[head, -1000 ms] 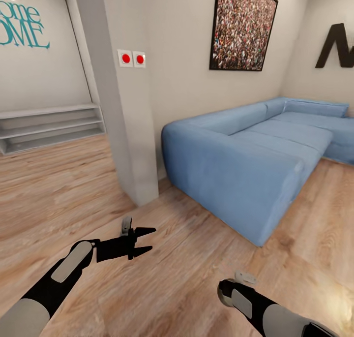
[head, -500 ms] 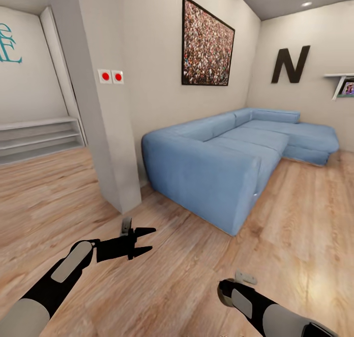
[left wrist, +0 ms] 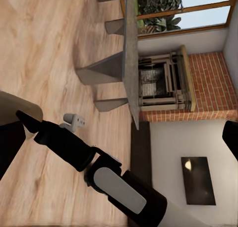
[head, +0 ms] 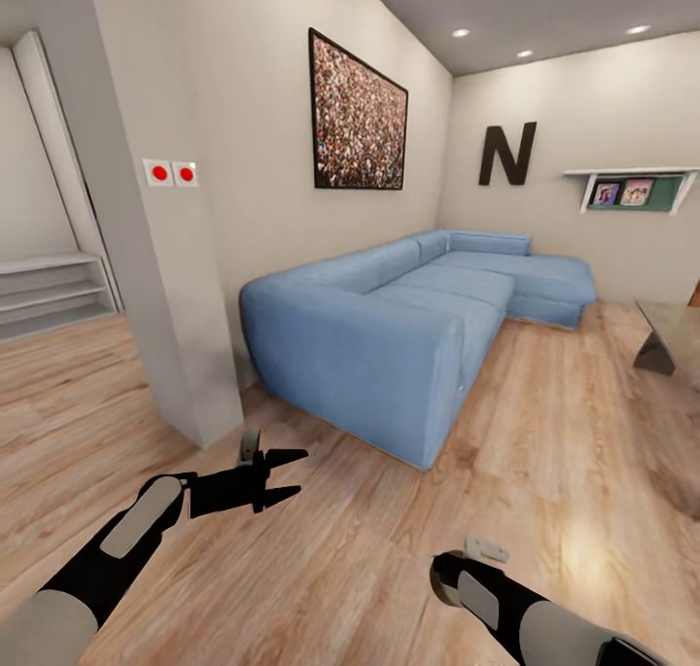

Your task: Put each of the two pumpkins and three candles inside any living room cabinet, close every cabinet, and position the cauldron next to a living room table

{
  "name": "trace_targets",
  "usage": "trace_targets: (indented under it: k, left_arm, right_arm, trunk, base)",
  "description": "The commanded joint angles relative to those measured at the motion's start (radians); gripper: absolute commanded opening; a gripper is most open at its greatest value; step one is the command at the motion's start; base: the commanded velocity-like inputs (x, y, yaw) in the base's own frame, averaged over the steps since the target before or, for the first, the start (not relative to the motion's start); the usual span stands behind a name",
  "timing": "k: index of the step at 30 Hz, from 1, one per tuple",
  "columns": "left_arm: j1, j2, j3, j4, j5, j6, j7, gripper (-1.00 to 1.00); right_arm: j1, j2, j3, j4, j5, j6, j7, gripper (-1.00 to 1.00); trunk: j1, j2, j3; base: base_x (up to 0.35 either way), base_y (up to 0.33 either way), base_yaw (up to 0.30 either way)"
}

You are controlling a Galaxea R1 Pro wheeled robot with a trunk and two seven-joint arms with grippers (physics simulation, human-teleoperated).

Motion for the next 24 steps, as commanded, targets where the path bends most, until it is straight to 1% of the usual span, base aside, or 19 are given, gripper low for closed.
trace_targets:
  k: [1, 12, 19, 24]
  left_arm:
    - [-0.001, 0.001, -0.002, 0.000, -0.007, 0.000, -0.010, 1.00]
    - [-0.001, 0.002, -0.002, 0.001, -0.013, -0.001, -0.010, 1.00]
    - [-0.001, 0.002, -0.002, 0.000, -0.014, -0.001, -0.010, 1.00]
    - [-0.001, 0.002, -0.002, 0.000, -0.014, -0.001, -0.010, 1.00]
  right_arm:
    - [0.000, -0.001, 0.007, -0.004, -0.001, 0.005, -0.008, -1.00]
    - [-0.001, -0.001, 0.007, -0.004, -0.001, 0.005, -0.008, -1.00]
    - [0.000, 0.000, 0.007, -0.004, -0.001, 0.005, -0.008, -1.00]
    - [0.000, -0.001, 0.007, -0.004, -0.001, 0.005, -0.008, -1.00]
  trunk:
    - [0.000, 0.000, 0.000]
    - [0.000, 0.000, 0.006]
    - [0.000, 0.000, 0.010]
    - [0.000, 0.000, 0.013]
  base:
    - [0.000, 0.000, -0.273]
    - [-0.004, 0.000, -0.273]
    - [-0.175, 0.017, -0.273]
    - [-0.049, 0.003, -0.273]
